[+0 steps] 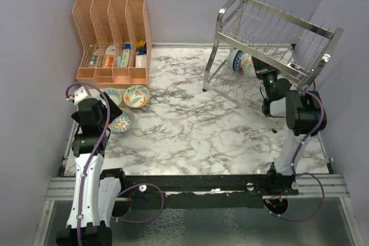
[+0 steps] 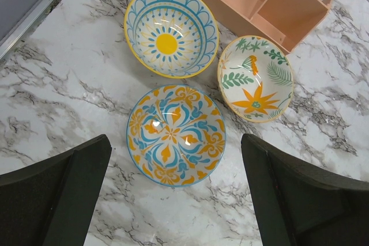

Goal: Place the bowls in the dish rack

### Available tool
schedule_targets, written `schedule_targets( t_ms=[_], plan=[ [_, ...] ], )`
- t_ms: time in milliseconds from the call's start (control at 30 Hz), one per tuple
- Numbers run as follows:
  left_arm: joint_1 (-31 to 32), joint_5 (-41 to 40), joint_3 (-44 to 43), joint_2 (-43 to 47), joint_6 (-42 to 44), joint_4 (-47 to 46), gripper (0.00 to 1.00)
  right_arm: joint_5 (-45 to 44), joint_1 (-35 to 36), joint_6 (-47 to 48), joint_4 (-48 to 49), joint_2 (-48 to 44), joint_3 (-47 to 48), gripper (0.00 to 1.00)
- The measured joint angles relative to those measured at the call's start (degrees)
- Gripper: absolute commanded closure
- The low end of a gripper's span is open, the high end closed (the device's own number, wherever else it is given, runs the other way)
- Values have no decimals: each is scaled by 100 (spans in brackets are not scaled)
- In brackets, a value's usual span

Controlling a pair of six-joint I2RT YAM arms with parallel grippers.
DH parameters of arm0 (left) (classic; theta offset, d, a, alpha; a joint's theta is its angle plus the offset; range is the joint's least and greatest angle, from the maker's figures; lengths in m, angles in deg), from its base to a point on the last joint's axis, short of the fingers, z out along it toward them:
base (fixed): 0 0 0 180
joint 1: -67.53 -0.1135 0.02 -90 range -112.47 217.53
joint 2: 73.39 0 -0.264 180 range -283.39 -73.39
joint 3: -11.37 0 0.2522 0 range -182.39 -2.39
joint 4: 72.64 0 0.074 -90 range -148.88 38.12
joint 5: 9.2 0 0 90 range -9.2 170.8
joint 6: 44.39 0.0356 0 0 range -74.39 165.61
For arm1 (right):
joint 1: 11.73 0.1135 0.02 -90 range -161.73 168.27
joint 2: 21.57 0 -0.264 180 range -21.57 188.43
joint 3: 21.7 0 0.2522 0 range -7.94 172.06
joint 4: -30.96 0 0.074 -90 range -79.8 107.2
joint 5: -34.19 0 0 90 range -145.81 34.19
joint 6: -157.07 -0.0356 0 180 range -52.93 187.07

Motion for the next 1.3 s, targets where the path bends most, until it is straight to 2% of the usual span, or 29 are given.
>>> schedule_targets(
  t_ms=[333, 667, 967, 1300],
  plan=[
    [-44, 7, 0, -22, 17, -11, 1, -326, -136, -538, 35, 70, -232, 99],
    [-59, 11, 0, -20, 17, -22, 1, -525, -326, -302, 15, 293, -466, 99],
    [-59, 26, 0, -20, 17, -24, 1, -472, -400, -505, 24, 662, -153, 99],
    [-72, 33, 0, -22, 33, -26, 1, -240, -437, -492, 9, 483, -170, 99]
  ],
)
